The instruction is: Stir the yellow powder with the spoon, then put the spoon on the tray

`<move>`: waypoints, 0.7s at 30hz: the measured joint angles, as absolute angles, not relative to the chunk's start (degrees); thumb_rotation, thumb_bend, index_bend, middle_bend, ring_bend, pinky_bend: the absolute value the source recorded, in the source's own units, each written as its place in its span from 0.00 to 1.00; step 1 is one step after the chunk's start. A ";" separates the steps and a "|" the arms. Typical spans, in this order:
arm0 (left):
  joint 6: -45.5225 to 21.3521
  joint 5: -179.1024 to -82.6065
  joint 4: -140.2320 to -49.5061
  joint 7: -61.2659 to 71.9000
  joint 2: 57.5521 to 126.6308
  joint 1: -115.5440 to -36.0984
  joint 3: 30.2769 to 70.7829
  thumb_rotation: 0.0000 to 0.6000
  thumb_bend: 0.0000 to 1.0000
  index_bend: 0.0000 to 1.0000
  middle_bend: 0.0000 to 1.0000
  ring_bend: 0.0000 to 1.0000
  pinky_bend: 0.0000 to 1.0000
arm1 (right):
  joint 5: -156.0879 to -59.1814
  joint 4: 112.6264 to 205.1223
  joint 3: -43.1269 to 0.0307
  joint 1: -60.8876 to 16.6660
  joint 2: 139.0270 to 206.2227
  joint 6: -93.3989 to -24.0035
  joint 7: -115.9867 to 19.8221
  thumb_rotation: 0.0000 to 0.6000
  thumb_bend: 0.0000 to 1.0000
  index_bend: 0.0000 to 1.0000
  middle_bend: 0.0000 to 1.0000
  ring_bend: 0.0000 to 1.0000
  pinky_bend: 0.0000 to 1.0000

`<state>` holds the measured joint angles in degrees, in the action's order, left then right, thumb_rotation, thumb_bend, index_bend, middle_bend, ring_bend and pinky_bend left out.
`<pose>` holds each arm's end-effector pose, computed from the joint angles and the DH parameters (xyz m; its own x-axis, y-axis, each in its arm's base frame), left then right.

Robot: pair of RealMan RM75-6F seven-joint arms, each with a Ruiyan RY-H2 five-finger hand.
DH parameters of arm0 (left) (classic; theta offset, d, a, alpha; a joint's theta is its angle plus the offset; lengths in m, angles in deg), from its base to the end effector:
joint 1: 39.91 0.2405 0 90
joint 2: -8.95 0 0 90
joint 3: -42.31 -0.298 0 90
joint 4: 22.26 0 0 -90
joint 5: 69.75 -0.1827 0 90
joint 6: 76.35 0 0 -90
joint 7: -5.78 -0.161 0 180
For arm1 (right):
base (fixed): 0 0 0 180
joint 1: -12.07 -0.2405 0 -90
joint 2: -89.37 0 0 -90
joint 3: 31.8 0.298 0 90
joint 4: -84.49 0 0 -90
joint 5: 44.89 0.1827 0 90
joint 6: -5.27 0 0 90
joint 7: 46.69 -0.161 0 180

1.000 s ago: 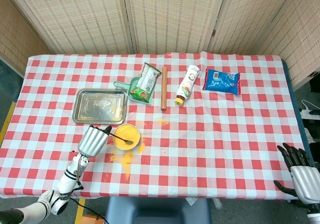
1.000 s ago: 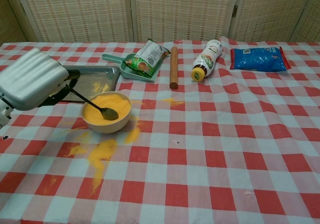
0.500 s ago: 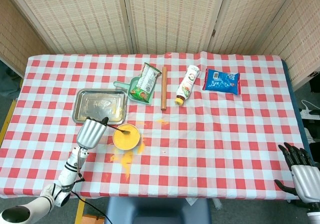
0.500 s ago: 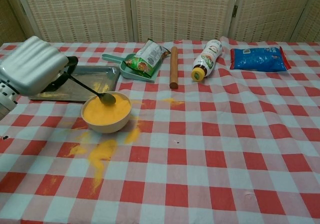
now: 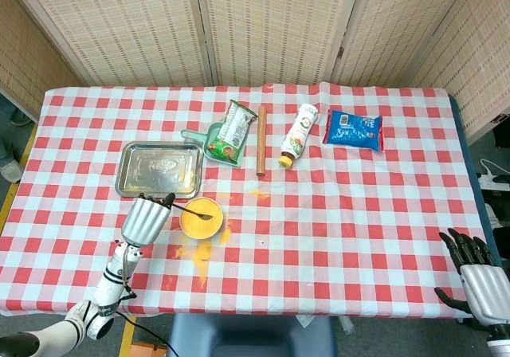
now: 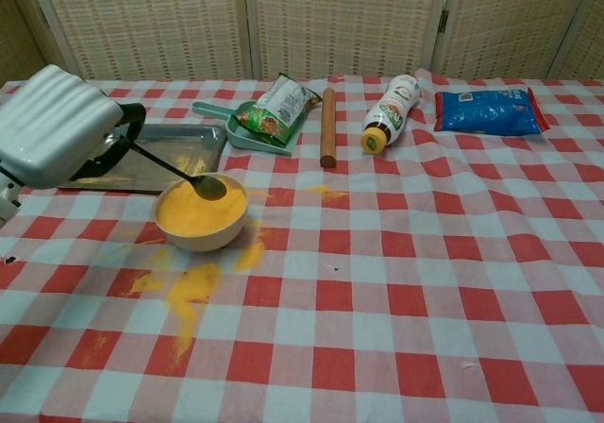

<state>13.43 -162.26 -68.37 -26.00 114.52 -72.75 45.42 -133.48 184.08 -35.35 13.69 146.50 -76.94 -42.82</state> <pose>-0.2199 0.3420 0.0044 0.7104 -0.4981 0.4973 0.4255 -0.2588 -0.8671 -0.3439 -0.1370 0.2079 0.4382 -0.2101 0.8740 -0.8884 0.0467 0.4567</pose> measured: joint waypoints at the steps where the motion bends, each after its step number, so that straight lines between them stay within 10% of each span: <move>1: 13.31 -162.38 -68.72 -26.82 114.46 -72.51 45.20 1.00 0.65 0.99 1.00 1.00 1.00 | -133.77 184.12 -35.43 13.79 146.42 -77.23 -42.98 1.00 0.12 0.00 0.00 0.00 0.00; 21: 9.72 -161.64 -59.72 -27.48 118.53 -72.91 46.59 1.00 0.65 0.98 1.00 1.00 1.00 | -132.55 183.81 -35.02 13.72 146.37 -76.84 -43.11 1.00 0.12 0.00 0.00 0.00 0.00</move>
